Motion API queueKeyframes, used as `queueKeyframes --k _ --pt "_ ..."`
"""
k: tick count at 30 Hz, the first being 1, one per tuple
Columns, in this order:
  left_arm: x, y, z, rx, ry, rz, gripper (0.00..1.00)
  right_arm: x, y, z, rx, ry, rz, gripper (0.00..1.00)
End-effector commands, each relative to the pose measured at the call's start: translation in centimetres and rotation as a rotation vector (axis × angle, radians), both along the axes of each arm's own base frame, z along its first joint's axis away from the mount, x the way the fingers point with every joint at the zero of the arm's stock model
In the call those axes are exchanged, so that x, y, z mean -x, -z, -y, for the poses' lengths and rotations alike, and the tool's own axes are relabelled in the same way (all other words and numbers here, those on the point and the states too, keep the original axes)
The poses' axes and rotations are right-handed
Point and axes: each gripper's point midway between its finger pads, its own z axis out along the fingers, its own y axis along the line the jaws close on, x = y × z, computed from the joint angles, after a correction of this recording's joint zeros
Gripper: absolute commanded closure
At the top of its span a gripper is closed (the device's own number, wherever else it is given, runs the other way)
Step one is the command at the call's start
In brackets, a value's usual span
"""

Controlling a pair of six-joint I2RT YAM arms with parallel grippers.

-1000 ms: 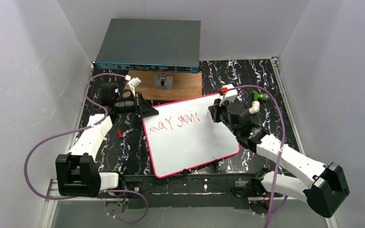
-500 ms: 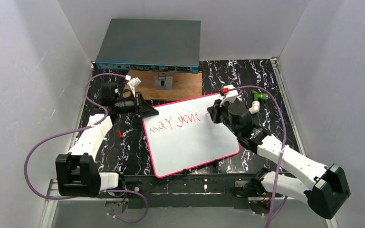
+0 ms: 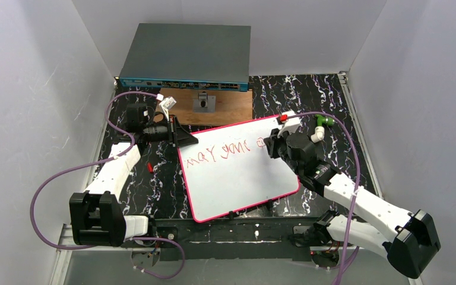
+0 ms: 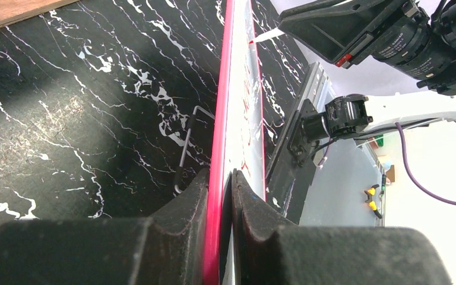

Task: Write a sentence on the whiteboard

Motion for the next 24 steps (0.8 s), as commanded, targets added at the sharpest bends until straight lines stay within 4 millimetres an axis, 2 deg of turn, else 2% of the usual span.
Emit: queueKeyframes --k 1,6,16,24 --pt "-2.2 1.8 -1.7 -0.173 -0.082 0.166 1.00 -1.2 0.0 1.6 0.079 0.074 0.032 0.99" --pt "-2.2 1.9 -1.7 -0.173 -0.082 0.163 1.00 -2.0 -1.1 1.3 0.085 0.075 0.059 0.99" --pt "-2.3 1.9 -1.8 -0.175 -0.084 0.164 1.00 -2.5 -3.9 0.2 0.045 0.041 0.114 0.99" --pt "-2.2 1.8 -1.7 -0.173 -0.083 0.166 1.00 -3.8 -5.0 -0.3 0.062 0.046 0.151 0.99"
